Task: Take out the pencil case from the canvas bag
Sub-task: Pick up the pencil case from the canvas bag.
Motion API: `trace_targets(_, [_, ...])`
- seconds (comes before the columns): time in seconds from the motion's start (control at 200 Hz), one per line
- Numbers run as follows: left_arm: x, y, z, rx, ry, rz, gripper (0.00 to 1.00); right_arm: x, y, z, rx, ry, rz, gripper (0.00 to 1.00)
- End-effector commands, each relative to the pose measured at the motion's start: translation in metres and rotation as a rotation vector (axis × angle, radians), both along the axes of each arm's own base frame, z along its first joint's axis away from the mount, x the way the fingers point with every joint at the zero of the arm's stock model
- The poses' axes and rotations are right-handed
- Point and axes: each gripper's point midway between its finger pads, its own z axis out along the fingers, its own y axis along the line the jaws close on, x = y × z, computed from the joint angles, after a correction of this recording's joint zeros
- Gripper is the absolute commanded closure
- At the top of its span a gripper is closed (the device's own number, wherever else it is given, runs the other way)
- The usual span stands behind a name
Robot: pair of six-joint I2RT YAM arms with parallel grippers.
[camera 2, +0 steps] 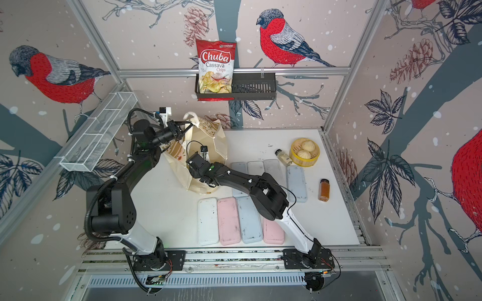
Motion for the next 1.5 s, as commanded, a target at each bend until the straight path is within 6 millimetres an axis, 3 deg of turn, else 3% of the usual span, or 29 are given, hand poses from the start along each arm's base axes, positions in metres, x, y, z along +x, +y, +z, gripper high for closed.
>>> trace_targets(0.0, [-0.005, 0.000, 0.019, -0.004, -0.093, -0.011, 1.00, -0.002, 0.003, -0.004, -0.065, -0.023, 0.082, 0.00])
trace_targets(0.545, [-0.009, -0.009, 0.021, -0.009, -0.098, -0.032, 1.00, 0.021, 0.013, -0.040, -0.216, -0.069, 0.152, 0.00])
trace_targets(0.83, [-0.009, -0.009, 0.021, -0.010, -0.098, -0.031, 1.00, 0.033, -0.003, -0.054, -0.269, -0.057, 0.087, 0.00])
trace_targets(1.011, [-0.008, -0.009, 0.020, -0.008, -0.095, -0.032, 1.00, 0.036, -0.008, -0.047, -0.253, -0.050, 0.050, 0.00])
trace_targets(1.236, [-0.007, -0.009, 0.018, -0.008, -0.090, -0.030, 1.00, 0.030, 0.007, -0.023, -0.129, -0.038, 0.092, 0.00])
trace_targets(1.496, [-0.007, -0.009, 0.018, -0.008, -0.089, -0.030, 1.00, 0.037, -0.004, -0.071, -0.201, 0.016, 0.097, 0.00])
